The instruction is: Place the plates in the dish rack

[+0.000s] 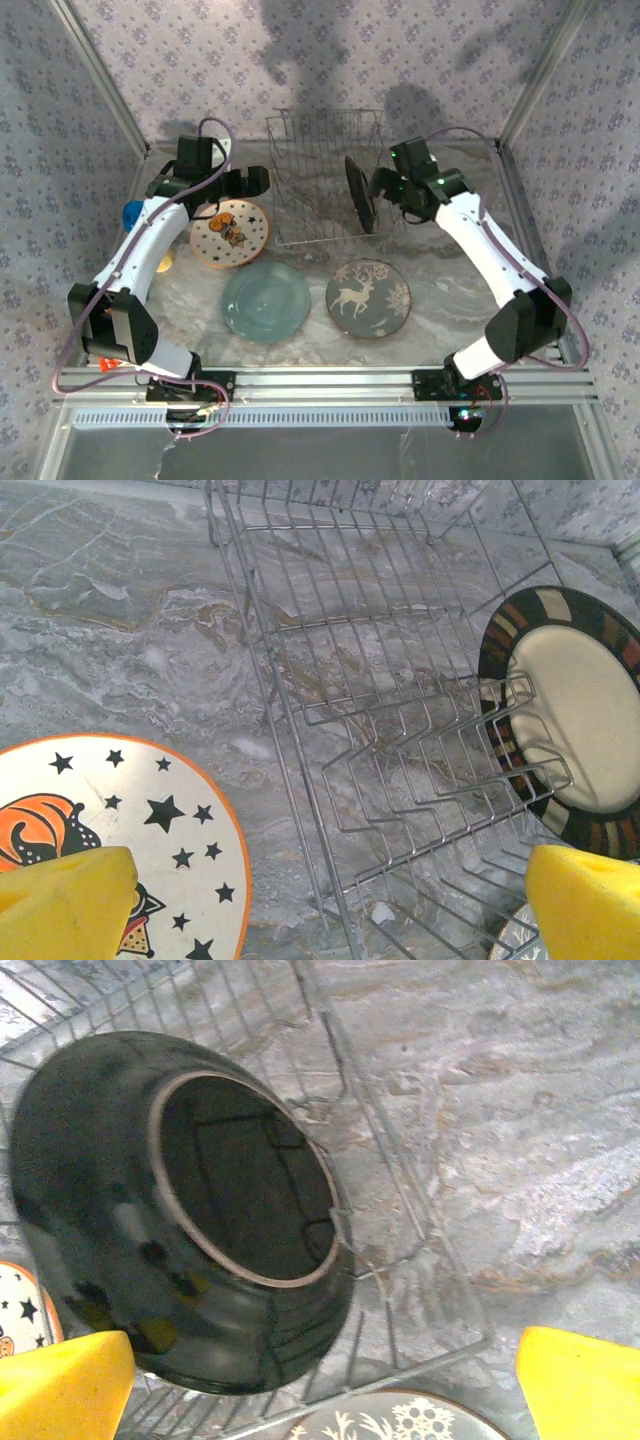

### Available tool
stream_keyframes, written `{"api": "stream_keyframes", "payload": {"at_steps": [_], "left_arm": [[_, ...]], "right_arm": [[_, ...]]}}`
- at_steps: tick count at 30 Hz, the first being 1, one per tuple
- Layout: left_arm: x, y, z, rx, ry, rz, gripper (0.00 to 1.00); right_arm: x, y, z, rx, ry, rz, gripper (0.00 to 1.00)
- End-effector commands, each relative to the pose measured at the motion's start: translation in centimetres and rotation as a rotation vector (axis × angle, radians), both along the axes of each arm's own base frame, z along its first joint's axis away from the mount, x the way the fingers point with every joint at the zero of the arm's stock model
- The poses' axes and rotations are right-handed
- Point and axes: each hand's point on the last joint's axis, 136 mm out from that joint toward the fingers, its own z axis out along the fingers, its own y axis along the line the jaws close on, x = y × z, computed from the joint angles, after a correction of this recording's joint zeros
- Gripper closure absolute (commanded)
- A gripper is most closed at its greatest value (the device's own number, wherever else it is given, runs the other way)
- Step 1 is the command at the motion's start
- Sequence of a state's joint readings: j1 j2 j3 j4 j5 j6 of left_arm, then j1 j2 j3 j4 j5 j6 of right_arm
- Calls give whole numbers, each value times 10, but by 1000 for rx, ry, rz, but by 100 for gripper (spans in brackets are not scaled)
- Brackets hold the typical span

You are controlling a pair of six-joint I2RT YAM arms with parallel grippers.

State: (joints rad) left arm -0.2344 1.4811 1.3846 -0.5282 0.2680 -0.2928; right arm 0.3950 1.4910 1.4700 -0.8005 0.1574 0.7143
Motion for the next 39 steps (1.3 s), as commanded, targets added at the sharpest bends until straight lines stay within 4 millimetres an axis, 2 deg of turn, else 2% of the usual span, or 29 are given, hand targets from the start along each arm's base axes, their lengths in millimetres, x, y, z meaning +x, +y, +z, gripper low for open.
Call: {"api": "stream_keyframes", "payload": {"at_steps": [1,6,11,13,15,18,23,25,30,33,39], "left_arm": [[-5,6,2,-17,16,44,1],[-26,9,-12,-43,67,68,1],[-69,2,-13,-53,120,-3,1],[-87,-5,-11,-79,131,-54,1],[-114,-14,-14,-101,179,-115,1],[-141,-27,-18,-133,193,-133,0],[-173,-62,-35,-234,188,-150,1],[-179,-72,-43,-225,169,-168,1],[-196,-105,-65,-148,132,-330,0],[-196,-119,-79,-151,169,-365,1],[-189,-152,-89,-173,181,-435,1]], "right_arm": [[-8,-14,4,76,-24,27,0],[-29,-45,-14,124,-3,8,0],[-54,-53,-43,156,62,56,0],[-63,-51,-52,176,76,93,0],[-72,-44,-62,218,91,145,1],[-85,-37,-81,262,130,177,2],[-106,-27,-111,331,189,200,4],[-115,-27,-122,342,219,201,4],[-123,-22,-136,362,224,232,5],[-126,-21,-142,367,226,240,6],[-131,-17,-155,390,228,258,9]]}}
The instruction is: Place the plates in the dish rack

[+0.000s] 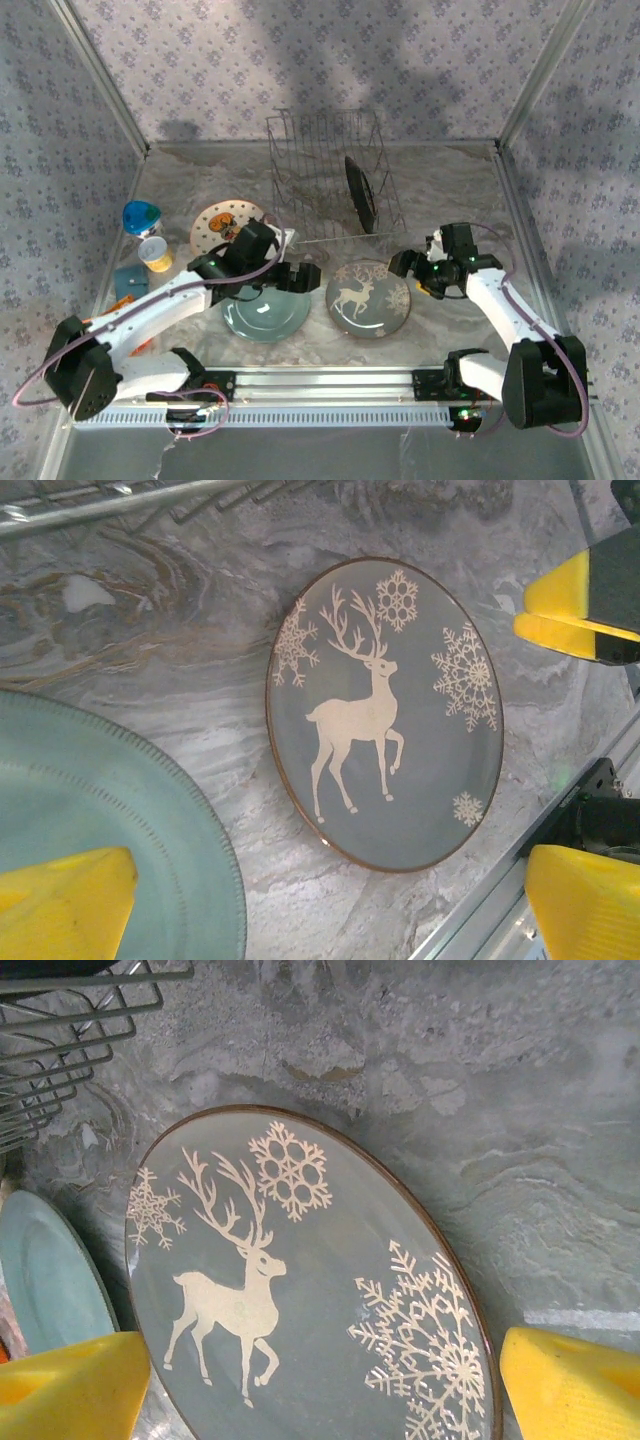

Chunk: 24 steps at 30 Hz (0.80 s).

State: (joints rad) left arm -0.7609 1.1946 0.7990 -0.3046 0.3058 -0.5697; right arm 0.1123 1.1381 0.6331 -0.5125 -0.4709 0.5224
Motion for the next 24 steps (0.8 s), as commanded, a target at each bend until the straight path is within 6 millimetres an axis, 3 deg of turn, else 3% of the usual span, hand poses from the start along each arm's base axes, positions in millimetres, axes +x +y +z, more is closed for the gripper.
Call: {"api": "stream_keyframes", "payload": {"at_steps": [1,9,24], "left_arm": [[6,-27,12,-65,-46,-63,1],[9,-54,-9,-46,-1,-109,1],[13,-72,-38,6,63,-115,1]], "right_arm": [[-1,4,-2,28,-31,26,9],[-5,5,-11,33,-27,43,11],[-13,7,-29,37,18,46,14]]}}
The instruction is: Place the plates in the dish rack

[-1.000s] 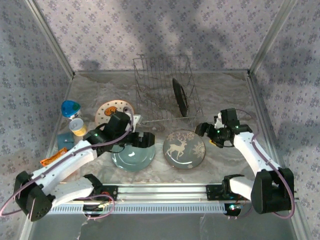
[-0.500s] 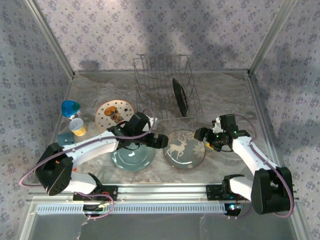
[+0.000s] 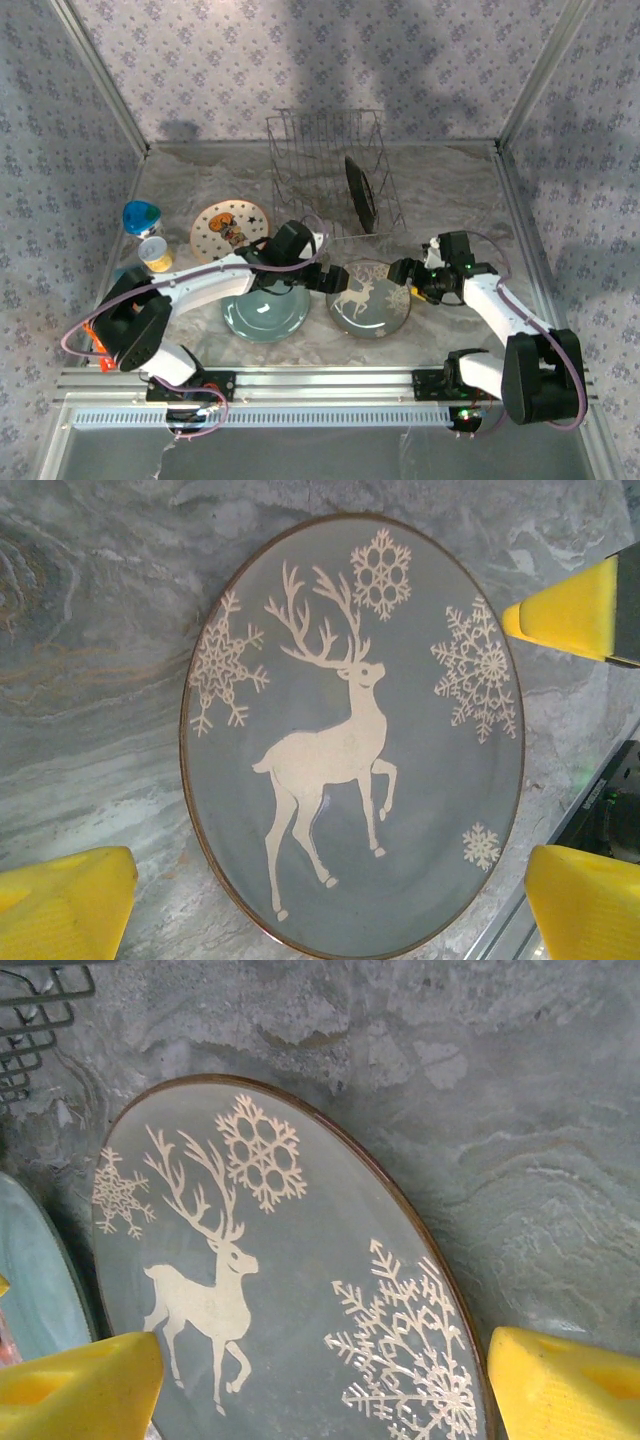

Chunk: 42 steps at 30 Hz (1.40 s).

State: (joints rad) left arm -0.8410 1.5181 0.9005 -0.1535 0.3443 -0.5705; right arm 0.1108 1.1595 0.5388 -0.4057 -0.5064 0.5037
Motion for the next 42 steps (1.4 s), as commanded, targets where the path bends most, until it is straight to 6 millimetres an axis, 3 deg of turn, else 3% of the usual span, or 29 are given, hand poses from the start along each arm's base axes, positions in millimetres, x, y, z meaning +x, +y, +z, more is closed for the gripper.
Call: {"api": "stream_keyframes", "payload": {"at_steps": [1,13,27,42], "left_arm": [[3,-12,6,-23,-4,-9,1],[6,-27,0,-19,16,-25,1],[4,-27,-10,-4,42,-27,0],[3,-26,-12,0,47,-25,1]], "right_arm": [[-7,3,-6,15,18,19,14],[-11,7,-18,24,36,31,20],[-8,8,-23,35,35,30,54],[-3,3,-21,52,22,7,70]]}}
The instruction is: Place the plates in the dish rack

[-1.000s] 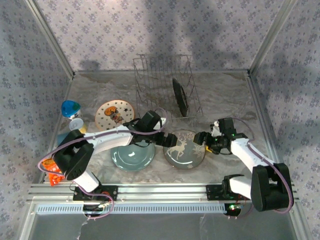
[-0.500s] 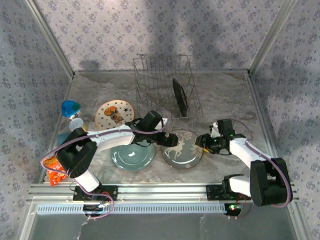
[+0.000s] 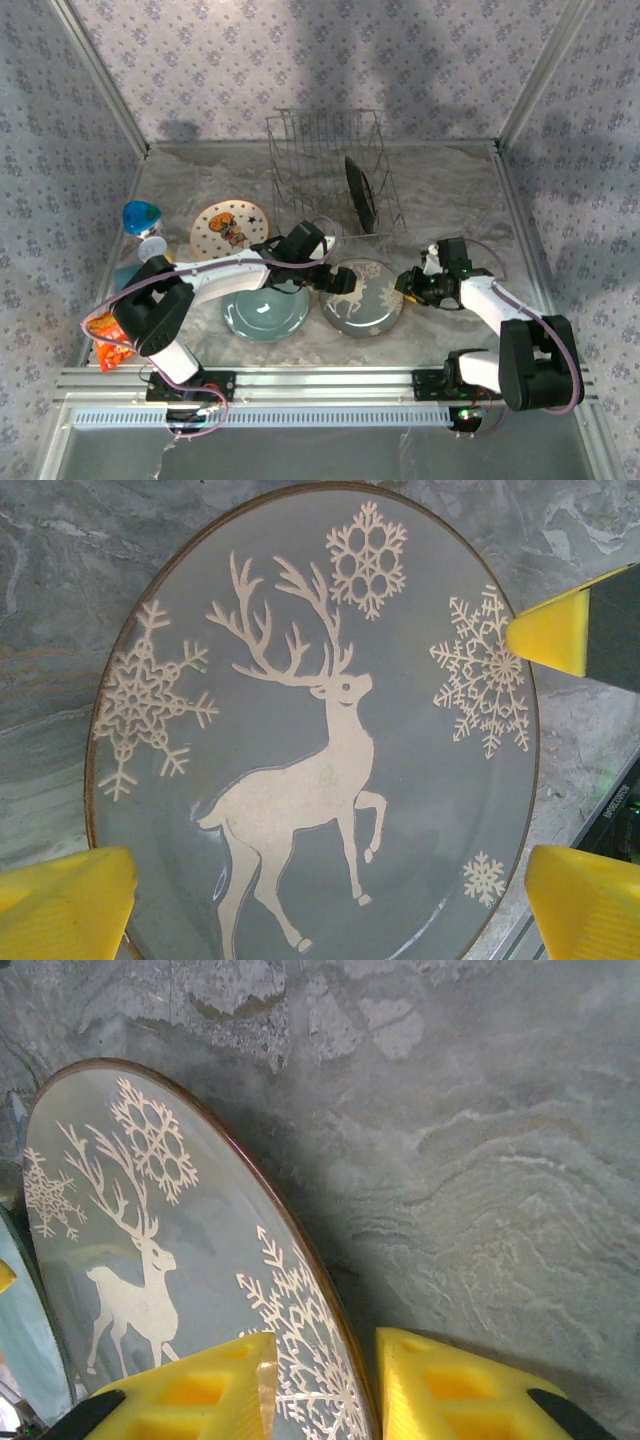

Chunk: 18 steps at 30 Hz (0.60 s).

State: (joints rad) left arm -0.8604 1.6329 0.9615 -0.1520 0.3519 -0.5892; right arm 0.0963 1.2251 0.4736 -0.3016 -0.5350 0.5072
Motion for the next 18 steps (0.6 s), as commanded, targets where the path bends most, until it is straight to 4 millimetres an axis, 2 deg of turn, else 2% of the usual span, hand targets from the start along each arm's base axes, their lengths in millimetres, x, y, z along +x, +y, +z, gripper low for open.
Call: {"api": "stream_keyframes", "payload": {"at_steps": [1,9,18], "left_arm": [[0,-9,9,-33,-7,-14,1],[1,-10,10,-31,-7,-11,1],[0,-2,11,0,-24,-3,1]], "right_arm": [[0,2,2,28,-8,9,71],[0,0,1,31,-9,7,72],[-14,1,-12,34,52,44,62]]}}
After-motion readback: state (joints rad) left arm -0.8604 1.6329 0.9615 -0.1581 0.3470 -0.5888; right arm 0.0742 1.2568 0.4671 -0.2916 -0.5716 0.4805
